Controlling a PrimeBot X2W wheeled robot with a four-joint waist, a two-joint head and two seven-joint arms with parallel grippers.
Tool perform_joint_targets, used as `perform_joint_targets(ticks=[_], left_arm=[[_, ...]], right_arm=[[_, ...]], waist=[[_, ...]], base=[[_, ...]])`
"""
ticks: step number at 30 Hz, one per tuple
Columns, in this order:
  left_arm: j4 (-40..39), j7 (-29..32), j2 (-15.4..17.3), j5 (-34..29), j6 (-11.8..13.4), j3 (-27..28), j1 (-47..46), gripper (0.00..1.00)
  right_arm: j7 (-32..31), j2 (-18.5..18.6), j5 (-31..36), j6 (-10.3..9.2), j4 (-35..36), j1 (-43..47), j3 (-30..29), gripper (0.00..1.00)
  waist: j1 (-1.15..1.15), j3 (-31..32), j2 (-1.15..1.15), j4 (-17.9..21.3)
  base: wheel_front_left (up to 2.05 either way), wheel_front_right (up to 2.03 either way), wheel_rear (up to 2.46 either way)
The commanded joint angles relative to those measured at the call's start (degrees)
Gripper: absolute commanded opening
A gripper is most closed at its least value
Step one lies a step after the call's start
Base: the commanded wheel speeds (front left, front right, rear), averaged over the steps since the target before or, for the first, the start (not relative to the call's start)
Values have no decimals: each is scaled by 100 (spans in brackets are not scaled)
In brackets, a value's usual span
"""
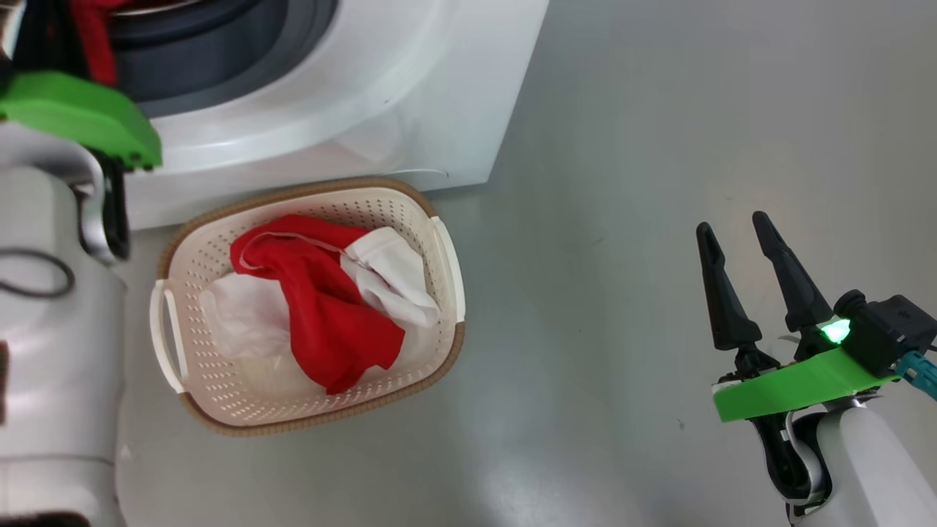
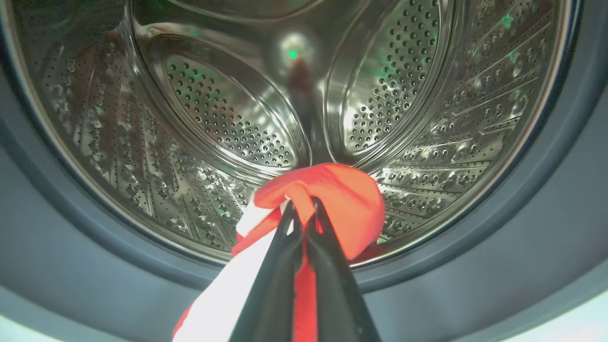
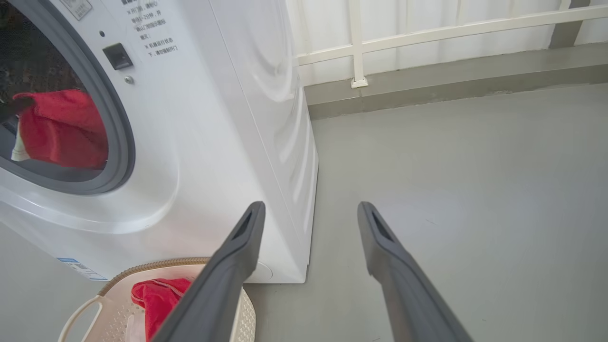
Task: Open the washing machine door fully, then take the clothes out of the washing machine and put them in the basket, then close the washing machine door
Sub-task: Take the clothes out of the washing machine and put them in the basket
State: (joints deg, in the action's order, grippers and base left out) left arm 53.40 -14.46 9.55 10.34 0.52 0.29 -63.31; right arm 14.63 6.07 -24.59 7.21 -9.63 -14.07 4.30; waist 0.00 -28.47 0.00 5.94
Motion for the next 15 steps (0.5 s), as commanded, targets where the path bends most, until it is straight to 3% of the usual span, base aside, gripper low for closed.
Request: perform_joint_targets(ticks=[1,15], left_arm=[[-370,-52,192,25,-16,166,251,0],[-2566,-53,-365,-240,-162,573,1900,0]], right_arm=[[37,67,38,28,119,173,71,100],[37,147,74,28,164,402,-104,100]], waist=[[0,91,0,-67],[0,315,0,-283]], base=[[0,0,0],[0,0,0]])
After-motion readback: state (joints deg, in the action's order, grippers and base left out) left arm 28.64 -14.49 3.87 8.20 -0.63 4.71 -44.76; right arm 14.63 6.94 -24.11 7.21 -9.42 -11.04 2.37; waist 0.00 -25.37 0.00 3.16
